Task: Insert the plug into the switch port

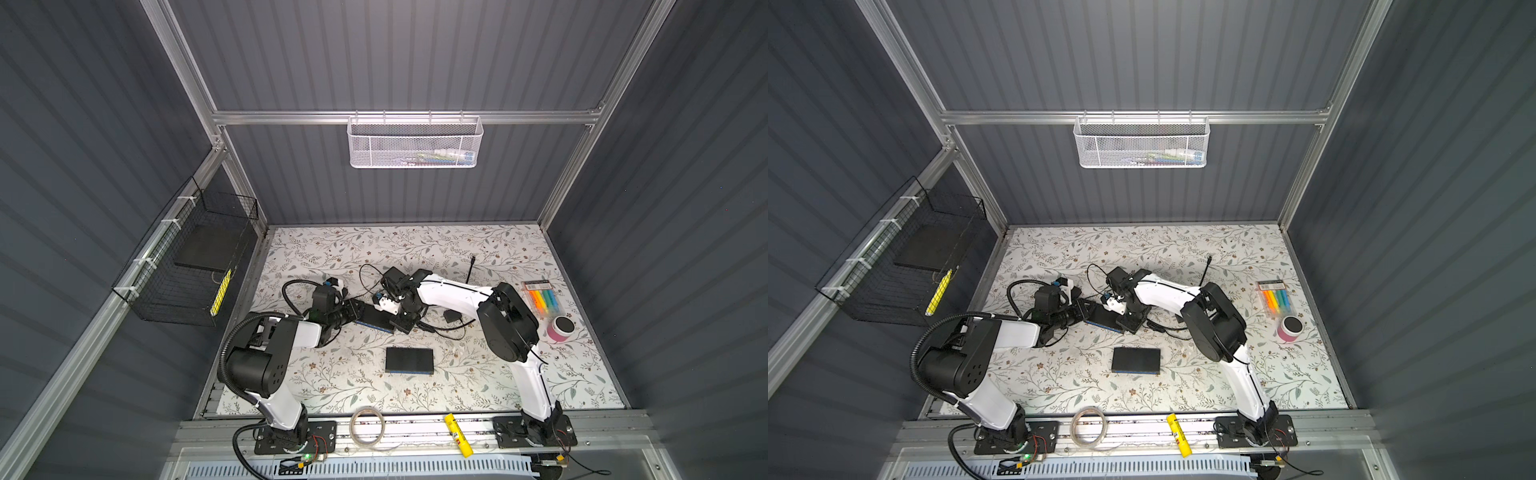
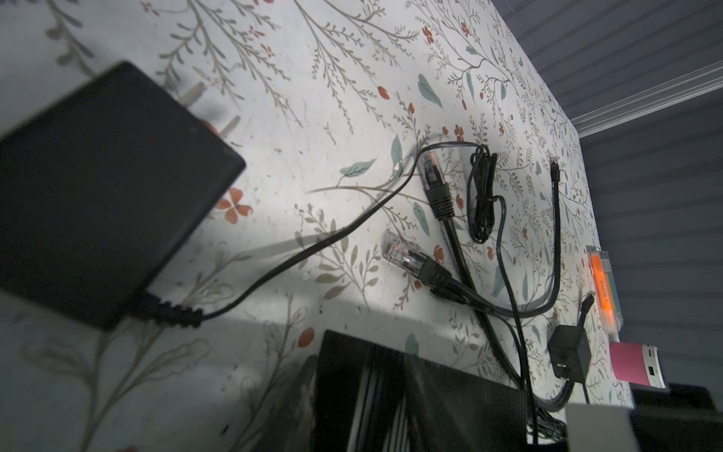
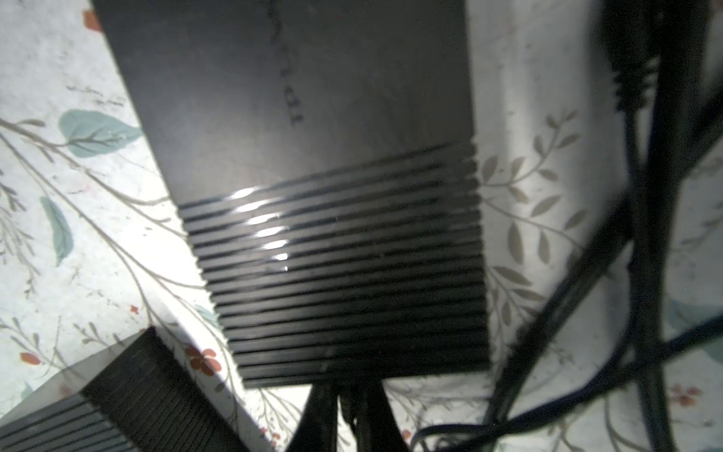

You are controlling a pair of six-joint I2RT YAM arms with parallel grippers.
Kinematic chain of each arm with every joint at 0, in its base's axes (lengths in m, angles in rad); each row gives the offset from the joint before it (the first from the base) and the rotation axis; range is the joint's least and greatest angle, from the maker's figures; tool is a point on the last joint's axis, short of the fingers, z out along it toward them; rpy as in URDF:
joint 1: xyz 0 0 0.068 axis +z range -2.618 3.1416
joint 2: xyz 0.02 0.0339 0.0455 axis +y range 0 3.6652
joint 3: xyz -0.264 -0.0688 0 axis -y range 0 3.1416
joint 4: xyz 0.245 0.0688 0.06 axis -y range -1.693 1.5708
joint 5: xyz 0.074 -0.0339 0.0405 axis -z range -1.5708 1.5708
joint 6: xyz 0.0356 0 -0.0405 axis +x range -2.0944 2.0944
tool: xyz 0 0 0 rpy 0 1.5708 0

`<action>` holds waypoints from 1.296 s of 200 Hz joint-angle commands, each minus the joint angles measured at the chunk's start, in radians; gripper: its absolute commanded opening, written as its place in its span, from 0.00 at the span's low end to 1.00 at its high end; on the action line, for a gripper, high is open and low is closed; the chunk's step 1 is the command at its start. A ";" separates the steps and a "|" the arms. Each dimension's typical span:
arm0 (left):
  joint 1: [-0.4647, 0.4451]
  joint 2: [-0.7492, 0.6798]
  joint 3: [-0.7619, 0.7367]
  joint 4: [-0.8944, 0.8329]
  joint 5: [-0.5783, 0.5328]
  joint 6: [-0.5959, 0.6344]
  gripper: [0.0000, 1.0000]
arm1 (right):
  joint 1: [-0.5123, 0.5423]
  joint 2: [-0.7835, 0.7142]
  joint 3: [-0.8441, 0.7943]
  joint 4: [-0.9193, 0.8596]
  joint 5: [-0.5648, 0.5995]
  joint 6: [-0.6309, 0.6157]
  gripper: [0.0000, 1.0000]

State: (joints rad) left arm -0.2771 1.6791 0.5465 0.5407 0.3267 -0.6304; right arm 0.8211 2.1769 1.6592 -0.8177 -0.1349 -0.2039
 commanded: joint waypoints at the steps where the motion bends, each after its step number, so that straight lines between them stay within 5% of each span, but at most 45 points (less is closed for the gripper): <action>1: -0.076 0.071 -0.069 -0.226 0.172 -0.027 0.36 | 0.021 0.018 0.101 0.348 -0.069 0.045 0.00; 259: -0.086 0.094 -0.108 -0.156 0.173 -0.055 0.35 | 0.040 0.069 0.260 0.355 -0.081 0.161 0.00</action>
State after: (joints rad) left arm -0.2771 1.7027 0.5117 0.6540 0.2745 -0.6563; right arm 0.8276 2.2547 1.7988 -0.9100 -0.1238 -0.0895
